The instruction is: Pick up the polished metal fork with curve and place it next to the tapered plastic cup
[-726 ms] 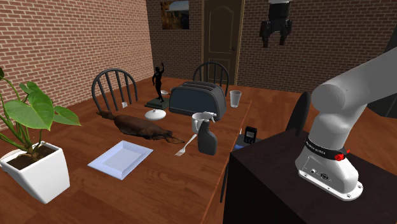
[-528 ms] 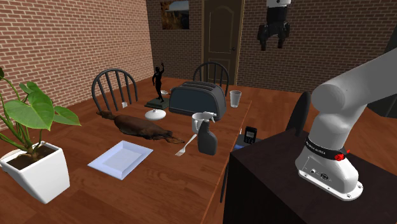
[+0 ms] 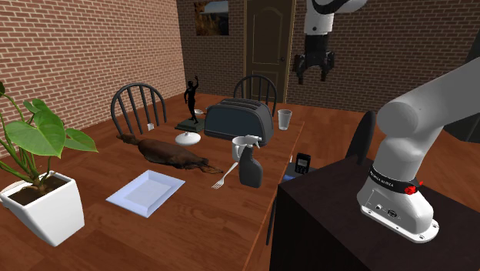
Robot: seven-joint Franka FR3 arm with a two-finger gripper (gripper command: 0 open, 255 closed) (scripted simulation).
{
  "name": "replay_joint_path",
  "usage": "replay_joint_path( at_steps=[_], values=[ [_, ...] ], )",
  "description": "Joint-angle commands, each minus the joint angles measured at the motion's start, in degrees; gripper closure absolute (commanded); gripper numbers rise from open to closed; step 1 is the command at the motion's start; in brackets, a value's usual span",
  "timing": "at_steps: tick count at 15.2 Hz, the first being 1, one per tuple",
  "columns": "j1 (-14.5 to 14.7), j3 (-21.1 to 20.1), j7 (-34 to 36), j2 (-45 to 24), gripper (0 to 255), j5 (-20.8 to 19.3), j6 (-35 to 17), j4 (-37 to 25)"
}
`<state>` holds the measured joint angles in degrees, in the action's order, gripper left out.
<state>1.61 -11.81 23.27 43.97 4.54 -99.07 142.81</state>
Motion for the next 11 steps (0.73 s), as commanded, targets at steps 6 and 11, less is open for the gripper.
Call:
replay_joint_path(
  at_steps=[6, 11],
  values=[
    [0.8, -8.4, 12.2, -6.0, 0, 5.7, -11.3, 5.2],
    [0.5, -14.8, 20.9, -13.9, 0, 8.3, -20.3, 6.1]
  ],
)
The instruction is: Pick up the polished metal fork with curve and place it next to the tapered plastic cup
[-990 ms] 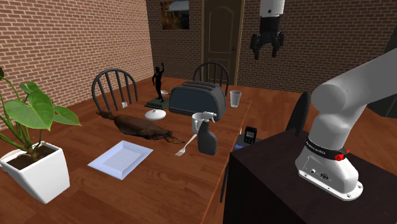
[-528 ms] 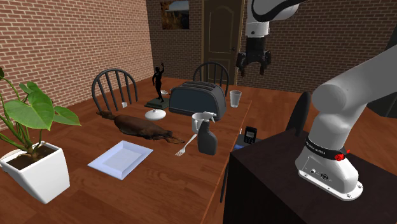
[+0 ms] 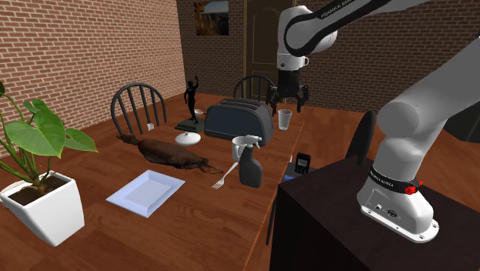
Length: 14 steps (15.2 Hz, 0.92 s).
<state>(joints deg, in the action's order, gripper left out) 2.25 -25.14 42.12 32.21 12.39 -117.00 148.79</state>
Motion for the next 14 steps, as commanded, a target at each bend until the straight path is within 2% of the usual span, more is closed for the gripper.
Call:
replay_joint_path(
  at_steps=[1, 5, 8, 11, 14],
  values=[
    [-0.4, -2.9, 3.9, -4.0, 0, 0.7, -4.2, 0.0],
    [-2.0, -8.2, 12.0, -12.7, 0, 0.0, -11.7, -1.3],
    [-3.8, -12.2, 19.2, -20.3, 0, -3.0, -17.1, -3.3],
    [-5.5, -15.3, 28.3, -29.0, 0, -9.2, -21.8, -6.0],
    [-5.4, -15.9, 39.0, -38.4, 0, -18.4, -25.3, -9.7]
  ],
)
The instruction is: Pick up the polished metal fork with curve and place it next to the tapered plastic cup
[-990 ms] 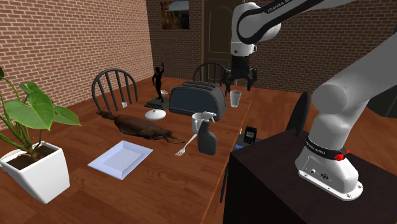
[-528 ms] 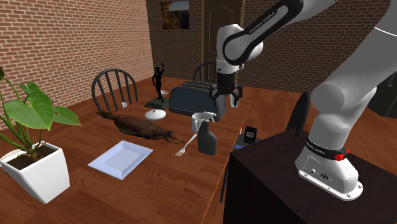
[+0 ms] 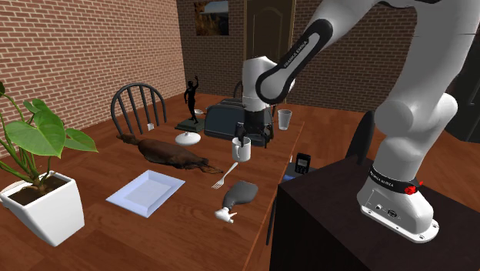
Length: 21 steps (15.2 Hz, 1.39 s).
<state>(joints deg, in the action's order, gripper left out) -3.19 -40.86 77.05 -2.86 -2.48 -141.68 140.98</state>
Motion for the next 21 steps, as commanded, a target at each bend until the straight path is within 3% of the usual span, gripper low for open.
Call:
replay_joint_path(
  at_steps=[1, 4, 8, 14, 21],
  values=[
    [1.0, 0.6, 7.5, -6.4, 0, -6.6, -1.5, -3.3],
    [5.2, 4.4, 16.5, -14.8, 0, -14.2, -3.2, -8.2],
    [11.6, 9.8, 24.9, -24.5, 0, -20.2, -4.6, -15.7],
    [19.3, 16.0, 32.5, -37.8, 0, -23.5, -5.2, -28.9],
    [21.7, 18.5, 34.1, -43.0, 0, -25.2, -7.6, -31.9]
  ],
)
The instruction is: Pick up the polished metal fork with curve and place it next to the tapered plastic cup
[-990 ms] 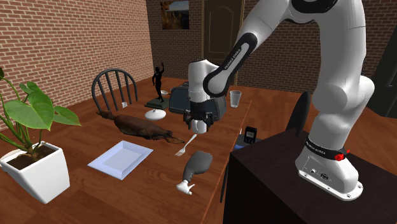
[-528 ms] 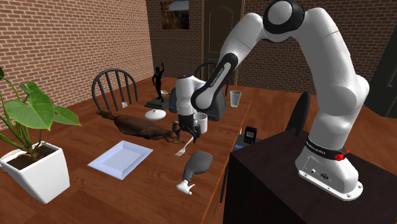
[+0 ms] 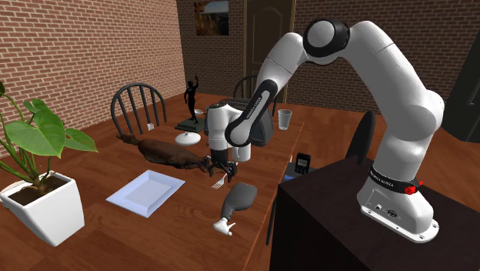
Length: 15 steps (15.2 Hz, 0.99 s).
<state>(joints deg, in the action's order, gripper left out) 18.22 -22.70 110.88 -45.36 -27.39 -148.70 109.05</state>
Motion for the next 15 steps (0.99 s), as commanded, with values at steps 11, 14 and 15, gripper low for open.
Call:
replay_joint_path(
  at_steps=[11, 14, 15],
  values=[
    [0.7, 0.9, 0.5, -1.5, 255, -0.7, -1.2, -0.5],
    [0.7, 0.8, 0.5, -1.5, 255, -0.7, -1.2, -0.4],
    [0.7, 0.9, 0.6, -1.6, 255, -0.7, -1.2, -0.5]
  ],
)
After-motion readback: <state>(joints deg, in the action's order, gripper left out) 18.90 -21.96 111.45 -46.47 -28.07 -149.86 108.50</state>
